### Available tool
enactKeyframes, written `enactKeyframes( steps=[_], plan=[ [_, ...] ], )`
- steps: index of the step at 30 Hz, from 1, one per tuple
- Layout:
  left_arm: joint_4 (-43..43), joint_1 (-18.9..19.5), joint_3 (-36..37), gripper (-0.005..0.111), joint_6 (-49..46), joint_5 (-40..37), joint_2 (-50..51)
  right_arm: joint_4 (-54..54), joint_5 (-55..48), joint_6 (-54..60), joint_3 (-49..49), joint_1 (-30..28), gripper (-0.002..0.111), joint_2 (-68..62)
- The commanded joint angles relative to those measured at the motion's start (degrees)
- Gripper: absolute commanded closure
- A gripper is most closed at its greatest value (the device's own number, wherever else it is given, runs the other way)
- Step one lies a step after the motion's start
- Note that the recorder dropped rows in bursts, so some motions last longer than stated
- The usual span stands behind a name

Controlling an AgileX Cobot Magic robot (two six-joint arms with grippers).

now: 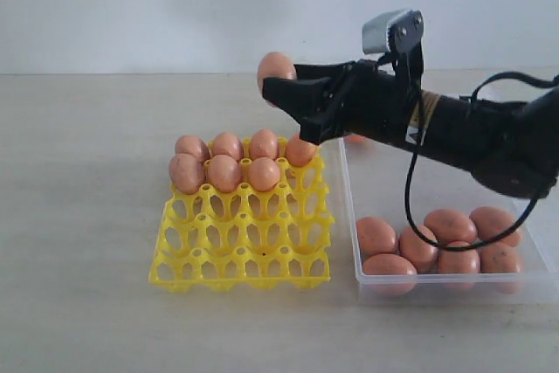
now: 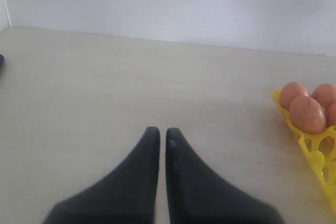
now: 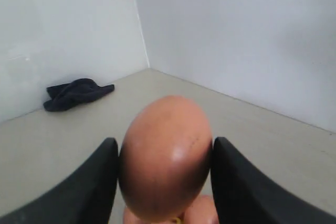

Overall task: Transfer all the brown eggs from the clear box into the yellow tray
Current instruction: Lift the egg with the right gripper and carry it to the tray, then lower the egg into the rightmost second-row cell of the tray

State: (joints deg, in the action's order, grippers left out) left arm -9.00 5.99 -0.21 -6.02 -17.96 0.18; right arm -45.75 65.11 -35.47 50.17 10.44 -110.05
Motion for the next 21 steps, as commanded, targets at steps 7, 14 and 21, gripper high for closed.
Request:
enactKeyframes(
  steps=[7,14,21],
  plan=[
    [0.0,0.2,0.2,0.103,-0.2,0.1,-0.2,10.2,2.3,13.6,-5.5,0.9,0.108,-6.5],
    [0.0,0.2,0.2,0.103,-0.2,0.1,-0.2,9.4,-4.1,13.6,-5.5,1.0,0.108,-7.2],
    [0.0,0.2,0.2,0.103,-0.2,0.1,-0.2,9.4,-7.7,13.8,-5.5,1.2,0.108,-7.2]
  ],
)
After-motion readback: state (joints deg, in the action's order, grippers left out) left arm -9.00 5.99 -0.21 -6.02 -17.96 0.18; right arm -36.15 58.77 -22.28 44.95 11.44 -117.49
